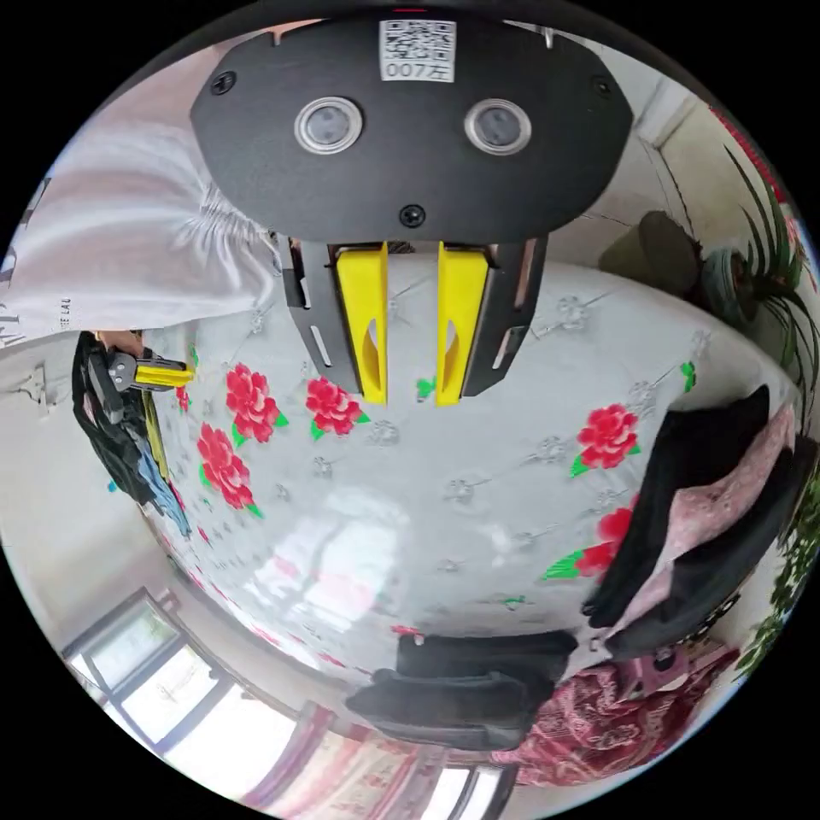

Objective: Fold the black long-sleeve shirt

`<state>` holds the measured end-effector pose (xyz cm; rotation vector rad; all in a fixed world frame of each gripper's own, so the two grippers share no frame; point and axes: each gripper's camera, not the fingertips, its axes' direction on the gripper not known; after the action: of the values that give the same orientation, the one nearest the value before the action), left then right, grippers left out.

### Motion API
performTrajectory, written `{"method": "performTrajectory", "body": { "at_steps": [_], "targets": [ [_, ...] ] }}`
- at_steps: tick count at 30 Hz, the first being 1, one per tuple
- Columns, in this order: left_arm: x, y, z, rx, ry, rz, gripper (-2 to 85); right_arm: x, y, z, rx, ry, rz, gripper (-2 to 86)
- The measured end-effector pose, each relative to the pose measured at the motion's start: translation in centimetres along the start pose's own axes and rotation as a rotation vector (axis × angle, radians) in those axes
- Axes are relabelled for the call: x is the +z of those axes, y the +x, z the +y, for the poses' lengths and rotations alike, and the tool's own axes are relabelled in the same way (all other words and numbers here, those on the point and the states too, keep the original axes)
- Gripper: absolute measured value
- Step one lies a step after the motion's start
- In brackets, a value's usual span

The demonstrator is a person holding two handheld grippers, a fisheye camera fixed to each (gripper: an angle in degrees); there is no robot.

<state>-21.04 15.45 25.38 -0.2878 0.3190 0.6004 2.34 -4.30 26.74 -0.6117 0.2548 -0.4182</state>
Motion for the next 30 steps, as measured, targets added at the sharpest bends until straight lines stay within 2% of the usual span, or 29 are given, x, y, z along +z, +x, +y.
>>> {"method": "performTrajectory", "body": {
  "at_steps": [4, 6, 9, 12, 14, 17, 19, 22, 26, 28, 30],
  "targets": [
    [3.7, 5.6, -1.8, 0.111, -0.084, 0.004, 7.8, -0.7, 2.4, 1.1, 0.045, 0.041, -0.127, 0.6],
    [5.2, 7.2, -2.2, 0.140, -0.128, -0.012, 7.7, -1.2, 5.3, 2.2, 0.157, 0.038, -0.150, 0.8],
    [7.5, 8.8, -2.5, 0.155, -0.191, -0.056, 7.3, -3.6, 12.5, 7.0, 0.426, 0.198, -0.141, 2.1],
    [10.4, 10.0, -2.5, 0.175, -0.296, -0.125, 7.1, -6.7, 21.7, 14.1, 0.773, 0.309, -0.001, 6.3],
    [11.1, 11.1, -2.4, 0.224, -0.280, -0.189, 6.8, -9.7, 28.5, 20.0, 1.027, 0.373, 0.177, 8.4],
    [11.9, 12.3, -2.6, 0.259, -0.281, -0.239, 6.2, -12.7, 35.4, 25.3, 1.232, 0.367, 0.346, 10.3],
    [12.4, 12.4, -2.9, 0.237, -0.277, -0.242, 6.0, -13.0, 39.1, 27.1, 1.312, 0.307, 0.346, 11.1],
    [12.7, 11.8, -3.2, 0.188, -0.261, -0.217, 5.9, -10.7, 43.3, 28.2, 1.349, 0.152, 0.238, 11.1],
    [13.0, 11.5, -3.2, 0.155, -0.230, -0.205, 5.9, -9.1, 43.5, 26.0, 1.231, -0.023, 0.342, 7.7],
    [13.2, 11.4, -3.1, 0.138, -0.203, -0.208, 5.8, -9.3, 42.3, 25.3, 1.184, 0.021, 0.339, 5.9],
    [13.3, 11.1, -2.9, 0.125, -0.181, -0.205, 5.8, -10.0, 40.2, 25.0, 1.134, 0.199, 0.208, 4.4]
  ]
}}
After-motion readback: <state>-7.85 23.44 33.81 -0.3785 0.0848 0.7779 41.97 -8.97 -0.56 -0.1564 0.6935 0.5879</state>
